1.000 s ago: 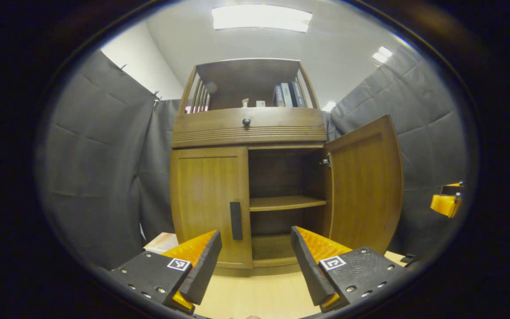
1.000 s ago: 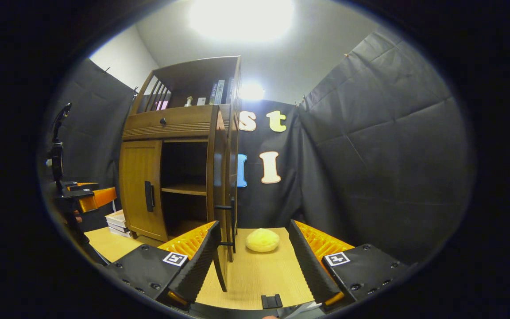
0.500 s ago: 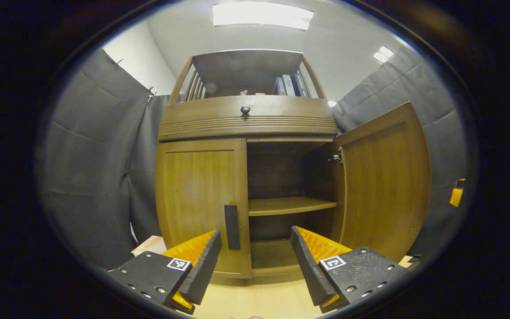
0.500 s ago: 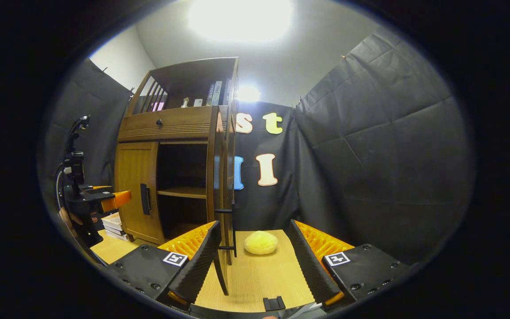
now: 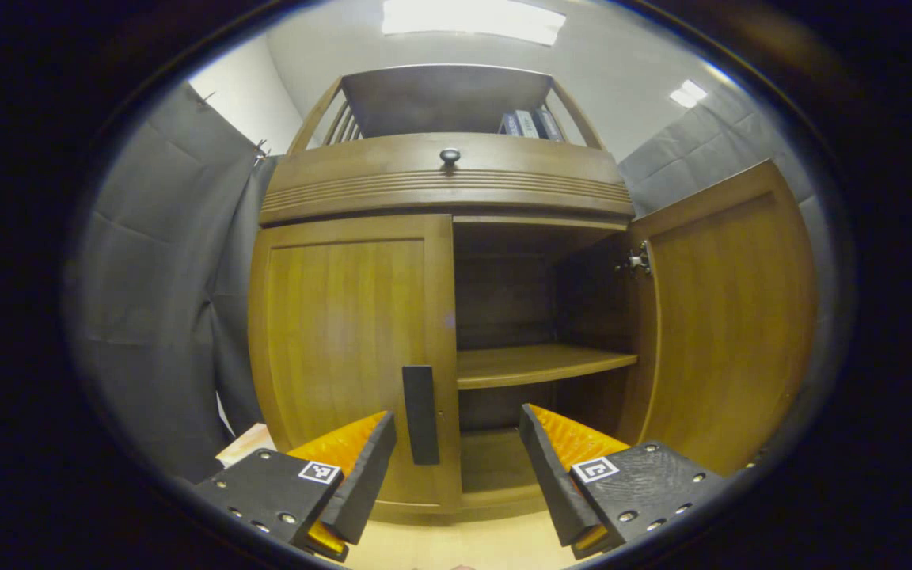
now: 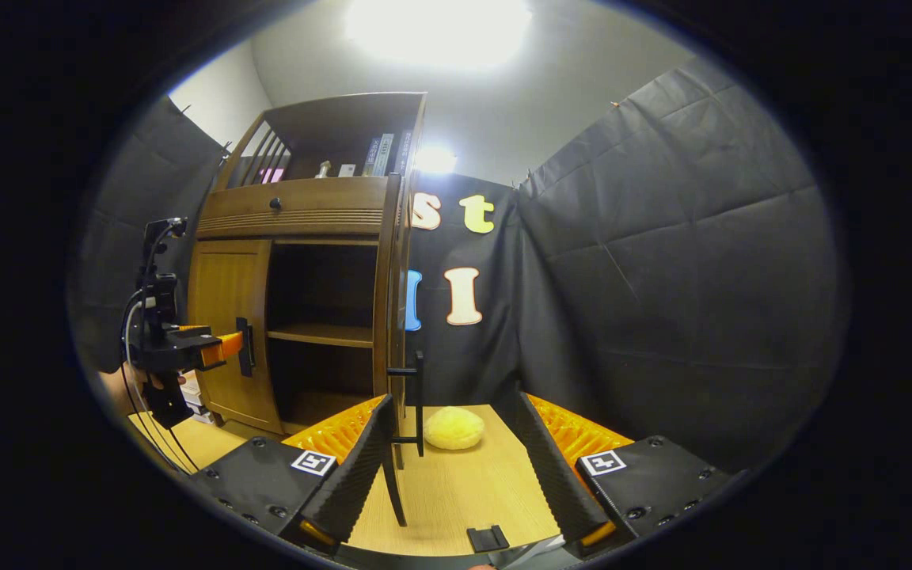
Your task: Open the right door of the double-door shoe cabinet with the right hand, and open the left door with the left hand.
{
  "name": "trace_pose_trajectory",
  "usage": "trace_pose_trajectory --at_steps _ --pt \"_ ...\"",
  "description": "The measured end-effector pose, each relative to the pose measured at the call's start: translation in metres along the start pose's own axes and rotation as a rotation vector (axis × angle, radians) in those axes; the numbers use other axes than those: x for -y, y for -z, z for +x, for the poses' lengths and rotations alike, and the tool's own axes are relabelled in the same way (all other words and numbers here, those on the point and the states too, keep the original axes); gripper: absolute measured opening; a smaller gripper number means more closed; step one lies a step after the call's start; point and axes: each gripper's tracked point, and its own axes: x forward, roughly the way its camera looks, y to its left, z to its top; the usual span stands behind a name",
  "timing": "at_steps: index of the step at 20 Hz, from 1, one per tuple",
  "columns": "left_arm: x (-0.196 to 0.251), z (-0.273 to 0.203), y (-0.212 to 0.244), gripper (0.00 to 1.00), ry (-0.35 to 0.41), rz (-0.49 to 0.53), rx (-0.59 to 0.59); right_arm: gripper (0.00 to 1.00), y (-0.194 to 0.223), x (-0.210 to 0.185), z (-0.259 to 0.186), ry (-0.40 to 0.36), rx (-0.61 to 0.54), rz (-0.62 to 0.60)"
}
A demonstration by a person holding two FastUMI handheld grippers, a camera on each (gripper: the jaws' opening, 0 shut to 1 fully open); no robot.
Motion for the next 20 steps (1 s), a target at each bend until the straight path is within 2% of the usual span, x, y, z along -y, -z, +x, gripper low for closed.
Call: trace_pose_trajectory --at_steps 6,17,20 --pt "-0.007 0.016 0.008 0.91 0.01 0.009 -0.014 0.96 0.005 0.001 0.002 0.072 -0.017 -0.007" --pt "-0.004 0.03 0.029 0.91 0.036 -0.033 -0.085 0.95 0.012 -0.02 0.017 0.111 -0.036 -0.045" --pt "-0.007 0.027 0.034 0.73 0.042 -0.023 -0.095 0.98 0.01 -0.022 0.022 0.116 -0.033 -0.048"
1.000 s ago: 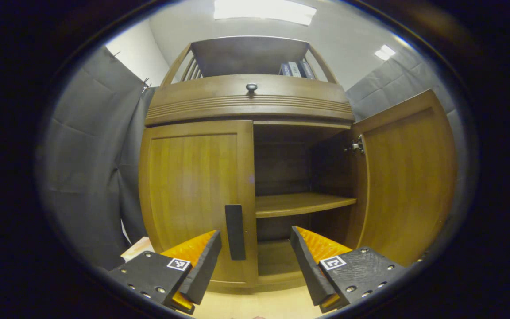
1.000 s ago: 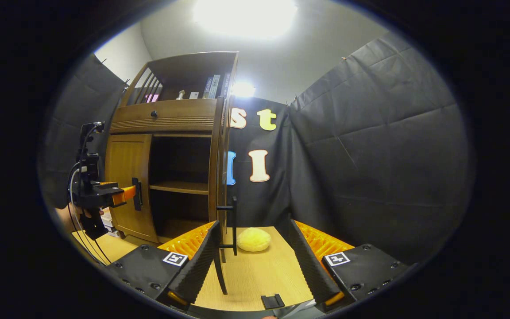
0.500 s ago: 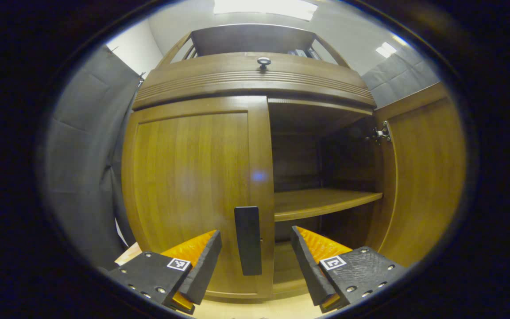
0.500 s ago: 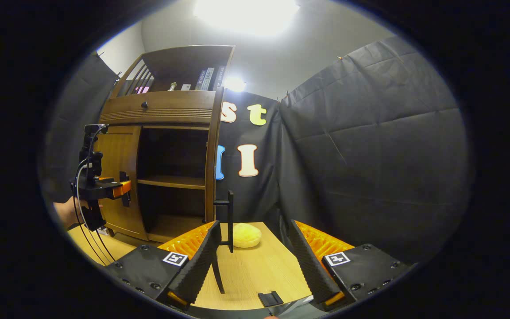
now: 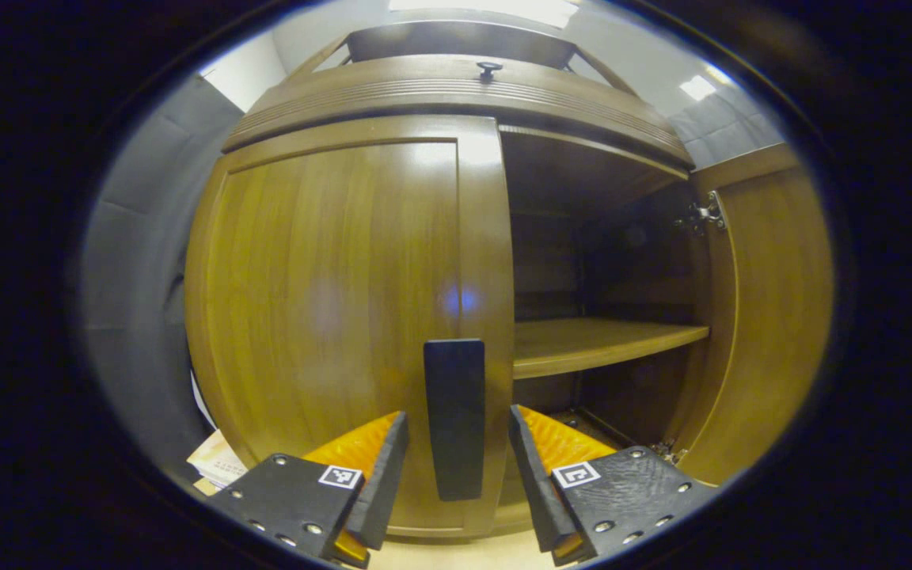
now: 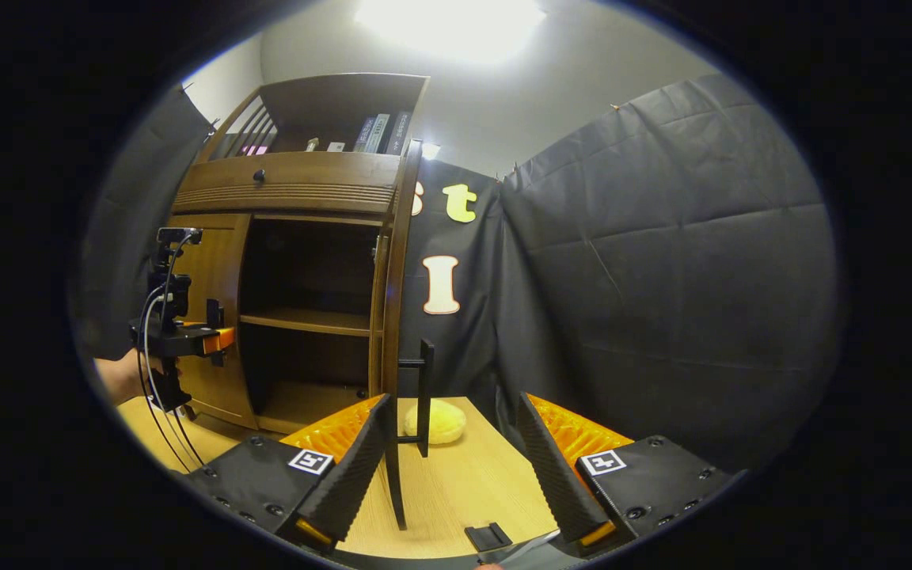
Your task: Open the right door of the double-door shoe cabinet with the right hand, and open the left door with the left hand.
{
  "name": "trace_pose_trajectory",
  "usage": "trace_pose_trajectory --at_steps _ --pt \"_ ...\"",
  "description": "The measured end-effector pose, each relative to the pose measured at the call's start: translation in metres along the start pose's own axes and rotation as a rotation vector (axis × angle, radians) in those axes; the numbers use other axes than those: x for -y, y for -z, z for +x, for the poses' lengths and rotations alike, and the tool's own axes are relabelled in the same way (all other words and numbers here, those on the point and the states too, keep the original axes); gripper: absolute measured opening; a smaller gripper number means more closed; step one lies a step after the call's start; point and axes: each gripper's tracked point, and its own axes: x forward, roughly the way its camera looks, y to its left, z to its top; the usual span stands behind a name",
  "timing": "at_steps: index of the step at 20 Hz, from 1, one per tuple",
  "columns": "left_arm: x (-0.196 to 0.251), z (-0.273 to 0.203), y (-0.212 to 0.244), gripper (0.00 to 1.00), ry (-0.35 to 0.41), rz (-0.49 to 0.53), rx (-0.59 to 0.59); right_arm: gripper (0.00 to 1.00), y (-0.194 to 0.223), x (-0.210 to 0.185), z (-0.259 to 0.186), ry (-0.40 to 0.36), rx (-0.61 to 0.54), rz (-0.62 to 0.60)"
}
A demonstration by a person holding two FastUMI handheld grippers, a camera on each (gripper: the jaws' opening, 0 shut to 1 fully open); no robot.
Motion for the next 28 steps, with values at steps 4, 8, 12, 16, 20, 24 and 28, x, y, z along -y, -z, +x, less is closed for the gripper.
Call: trace_pose_trajectory --at_steps 4,8,12,16,20,24,28 --pt "0.005 0.005 0.005 0.49 0.022 -0.014 -0.025 0.98 0.01 -0.008 0.001 -0.004 -0.017 0.006" --pt "0.003 0.003 -0.003 0.34 -0.002 -0.01 -0.011 0.98 0.015 -0.015 0.001 -0.002 -0.027 0.016" --pt "0.007 0.0 0.002 0.21 0.004 -0.038 -0.035 0.97 0.012 -0.027 -0.005 -0.065 -0.03 0.011" --pt "0.003 -0.001 0.002 0.18 -0.017 -0.035 -0.041 0.97 0.006 -0.019 -0.013 -0.091 -0.011 0.001" --pt "0.002 0.0 0.005 0.18 -0.023 -0.031 -0.05 0.98 0.008 -0.015 -0.027 -0.096 -0.011 0.019" --pt "0.002 -0.001 0.004 0.18 -0.025 -0.035 -0.051 0.97 0.011 -0.013 -0.037 -0.107 -0.011 0.035" --pt "0.001 -0.005 -0.001 0.18 -0.022 -0.038 -0.05 0.98 0.003 -0.013 -0.044 -0.112 0.018 0.037"
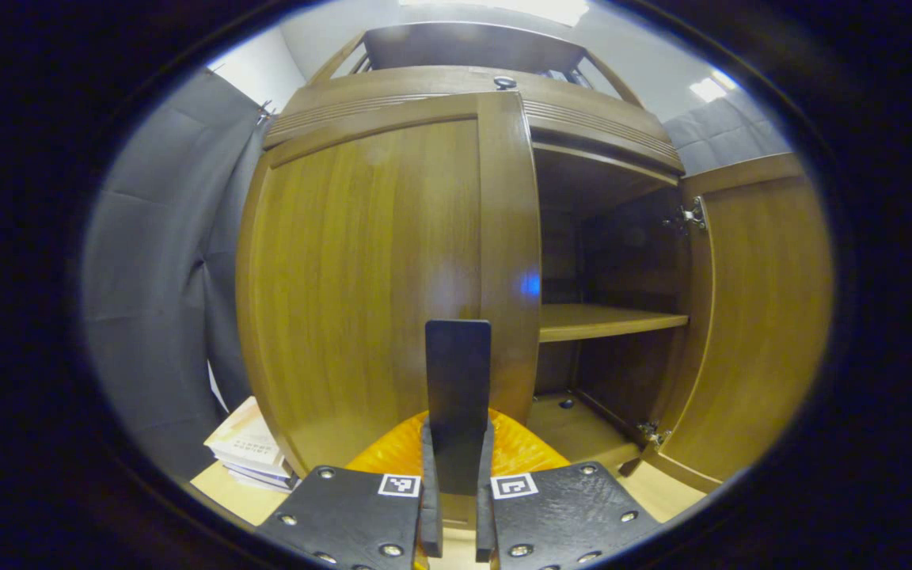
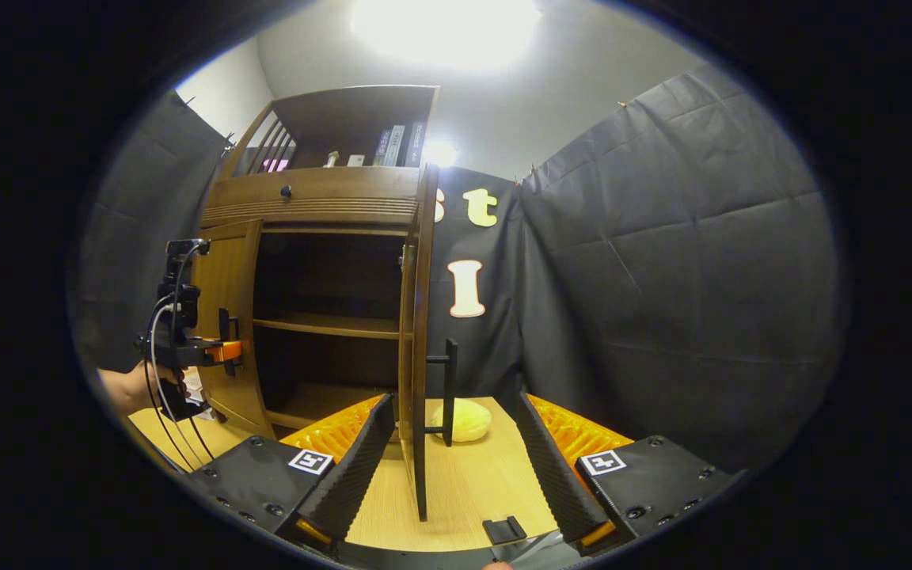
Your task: Open the right door of the double-door shoe cabinet with the right hand, and open the left door with the left hand.
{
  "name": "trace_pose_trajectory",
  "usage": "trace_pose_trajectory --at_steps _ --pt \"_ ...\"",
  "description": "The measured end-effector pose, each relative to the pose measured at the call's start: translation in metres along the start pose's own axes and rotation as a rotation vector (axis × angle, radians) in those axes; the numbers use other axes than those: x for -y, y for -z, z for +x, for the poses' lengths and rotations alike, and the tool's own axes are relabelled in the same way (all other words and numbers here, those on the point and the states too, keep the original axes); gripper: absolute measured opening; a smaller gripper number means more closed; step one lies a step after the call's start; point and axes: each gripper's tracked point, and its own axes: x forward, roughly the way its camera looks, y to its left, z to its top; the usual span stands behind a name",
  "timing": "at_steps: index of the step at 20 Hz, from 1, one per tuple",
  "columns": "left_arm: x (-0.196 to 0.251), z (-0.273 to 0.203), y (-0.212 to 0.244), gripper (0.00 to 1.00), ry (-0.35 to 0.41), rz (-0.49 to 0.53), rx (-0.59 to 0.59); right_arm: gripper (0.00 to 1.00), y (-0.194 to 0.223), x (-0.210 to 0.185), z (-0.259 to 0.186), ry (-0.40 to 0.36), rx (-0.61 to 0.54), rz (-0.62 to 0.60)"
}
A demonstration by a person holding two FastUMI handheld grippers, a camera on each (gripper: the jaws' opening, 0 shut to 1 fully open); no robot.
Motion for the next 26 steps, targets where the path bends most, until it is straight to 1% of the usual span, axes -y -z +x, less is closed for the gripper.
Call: trace_pose_trajectory --at_steps 14,16,18,26 --pt "-0.016 -0.024 -0.02 0.17 -0.031 -0.002 0.002 0.97 0.015 -0.023 -0.022 -0.069 -0.026 0.029" --pt "-0.021 -0.034 -0.015 0.17 -0.035 -0.002 0.005 0.99 0.016 -0.027 -0.023 -0.08 -0.029 0.043" --pt "-0.026 -0.041 -0.015 0.17 -0.042 -0.003 0.007 0.97 0.016 -0.032 -0.025 -0.091 -0.03 0.044" --pt "-0.05 -0.058 -0.011 0.17 -0.085 -0.006 0.011 0.97 0.018 -0.049 -0.028 -0.148 -0.04 0.042"
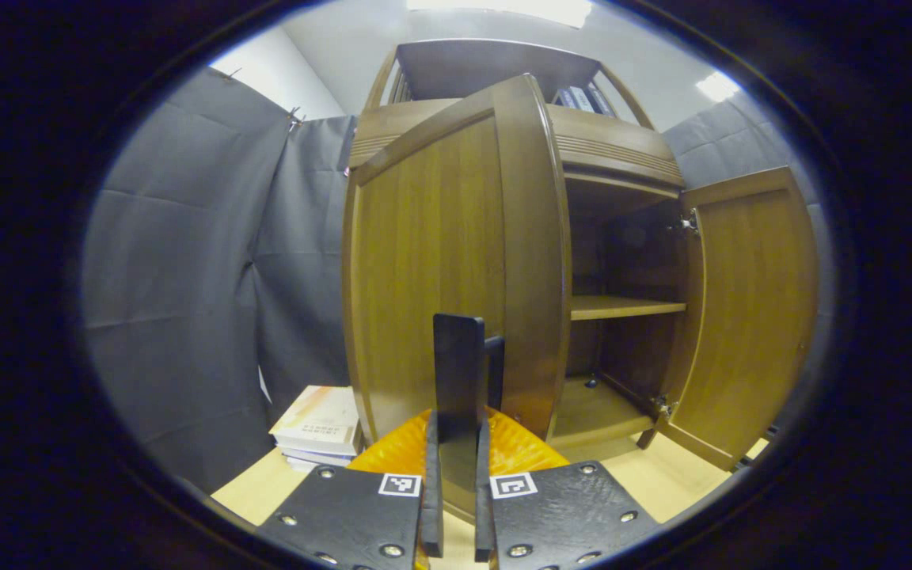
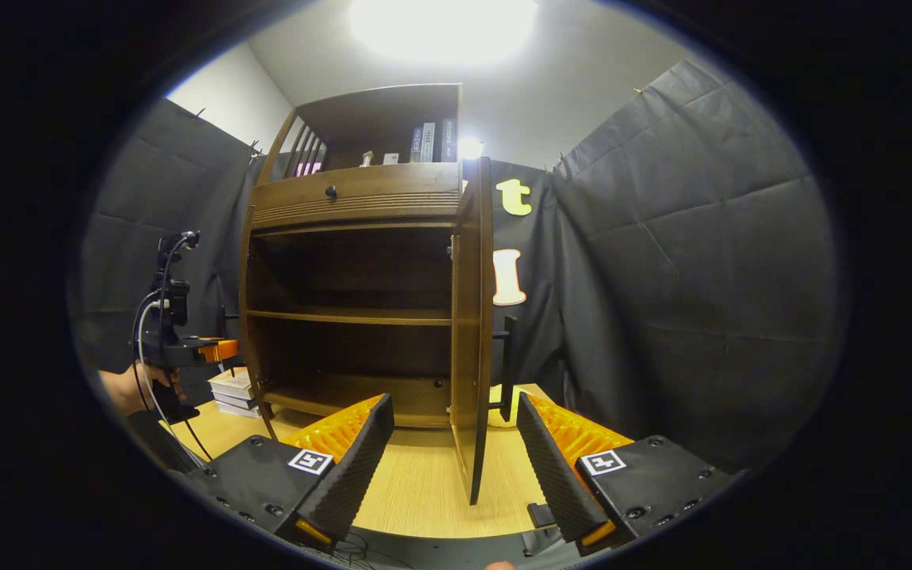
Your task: Open the right door of the double-door shoe cabinet with the right hand, and open the left door with the left hand.
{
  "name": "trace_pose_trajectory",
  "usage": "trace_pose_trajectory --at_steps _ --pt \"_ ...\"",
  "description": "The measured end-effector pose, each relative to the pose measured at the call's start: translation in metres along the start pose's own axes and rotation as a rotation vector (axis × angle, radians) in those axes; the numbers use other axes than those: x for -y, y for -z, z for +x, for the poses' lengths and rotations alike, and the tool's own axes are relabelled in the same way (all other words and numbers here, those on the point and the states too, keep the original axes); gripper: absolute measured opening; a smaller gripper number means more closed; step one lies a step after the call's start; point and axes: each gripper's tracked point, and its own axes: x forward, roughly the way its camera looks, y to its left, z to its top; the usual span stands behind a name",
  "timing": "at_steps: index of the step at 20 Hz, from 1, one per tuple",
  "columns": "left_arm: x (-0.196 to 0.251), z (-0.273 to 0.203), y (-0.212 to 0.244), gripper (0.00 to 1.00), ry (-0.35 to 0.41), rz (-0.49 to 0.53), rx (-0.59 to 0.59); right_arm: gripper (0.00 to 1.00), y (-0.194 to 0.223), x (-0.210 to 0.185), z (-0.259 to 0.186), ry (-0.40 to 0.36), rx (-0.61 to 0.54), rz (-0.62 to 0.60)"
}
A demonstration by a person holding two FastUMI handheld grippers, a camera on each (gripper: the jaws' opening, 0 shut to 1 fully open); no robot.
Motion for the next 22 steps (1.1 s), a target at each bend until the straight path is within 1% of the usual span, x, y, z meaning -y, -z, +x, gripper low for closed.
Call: trace_pose_trajectory --at_steps 15,19,22 --pt "-0.051 -0.026 0.005 0.17 -0.115 0.005 0.006 0.97 0.005 -0.03 0.001 -0.083 -0.006 0.026" --pt "-0.07 -0.034 0.009 0.17 -0.152 -0.011 0.0 0.98 0.006 -0.035 0.003 -0.095 -0.008 0.028" --pt "-0.085 -0.036 0.009 0.17 -0.184 -0.003 0.0 0.98 0.007 -0.039 0.004 -0.109 -0.011 0.037"
